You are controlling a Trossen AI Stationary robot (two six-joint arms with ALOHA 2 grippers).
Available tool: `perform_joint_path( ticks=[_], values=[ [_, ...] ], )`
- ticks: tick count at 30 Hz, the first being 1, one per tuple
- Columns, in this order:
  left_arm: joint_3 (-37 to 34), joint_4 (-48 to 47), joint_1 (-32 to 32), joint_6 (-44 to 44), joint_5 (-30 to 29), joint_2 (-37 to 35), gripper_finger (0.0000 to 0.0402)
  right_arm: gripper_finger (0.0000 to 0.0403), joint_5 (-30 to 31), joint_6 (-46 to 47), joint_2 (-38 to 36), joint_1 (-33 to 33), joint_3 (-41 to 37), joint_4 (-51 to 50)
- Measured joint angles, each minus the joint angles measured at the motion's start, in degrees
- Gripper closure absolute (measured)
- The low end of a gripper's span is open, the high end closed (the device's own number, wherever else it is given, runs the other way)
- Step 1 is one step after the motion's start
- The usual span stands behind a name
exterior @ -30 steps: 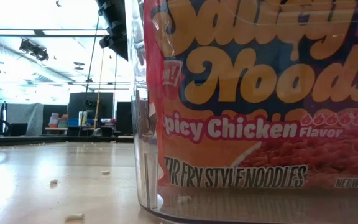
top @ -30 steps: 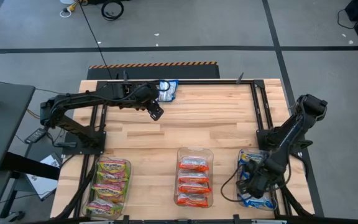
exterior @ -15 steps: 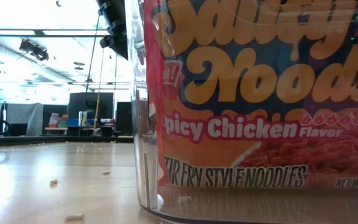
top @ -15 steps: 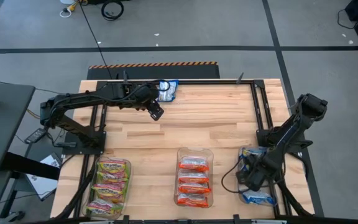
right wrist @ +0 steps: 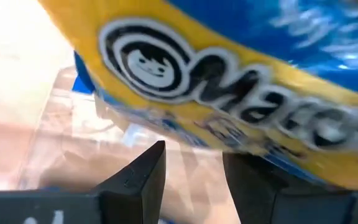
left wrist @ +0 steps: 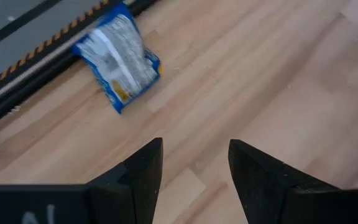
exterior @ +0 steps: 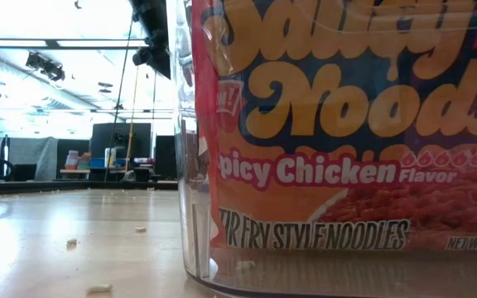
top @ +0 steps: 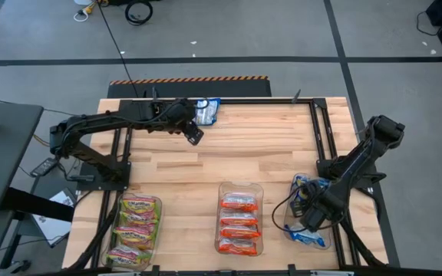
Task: Sort Maruchan noodles
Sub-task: Put the blue noodle pack into the right transparent bin
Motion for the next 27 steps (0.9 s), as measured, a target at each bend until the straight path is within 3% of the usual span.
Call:
perform_joint_path(
  ticks=[5,11,14,20,27],
  values=[
    [0.0,3.99,3.93,-0.5,0.8,2.8,0.0214,0.0237,-2.26,-2.35,-0.11,0.12,7.21,-8.69],
    [0.0,17.55,7.89,2.69,0.36,10.02,0.02,0.0227,-2.46,-5.84,-0.13,0.17,19.22,-20.21],
    [0.0,22.07,8.89,3.04,0.52,15.15,0.0198,0.0218,1.02,-5.75,-0.13,-0.02,25.38,-25.47],
    [0.0,25.33,10.5,1.05,-1.45,24.82,0.0198,0.0206,14.03,-3.39,-0.18,-1.68,33.53,-31.58],
    [-0.02,24.73,9.67,-2.49,-8.43,29.27,0.0198,0.0208,15.37,-9.88,-0.18,-5.47,34.68,-31.25]
  ],
)
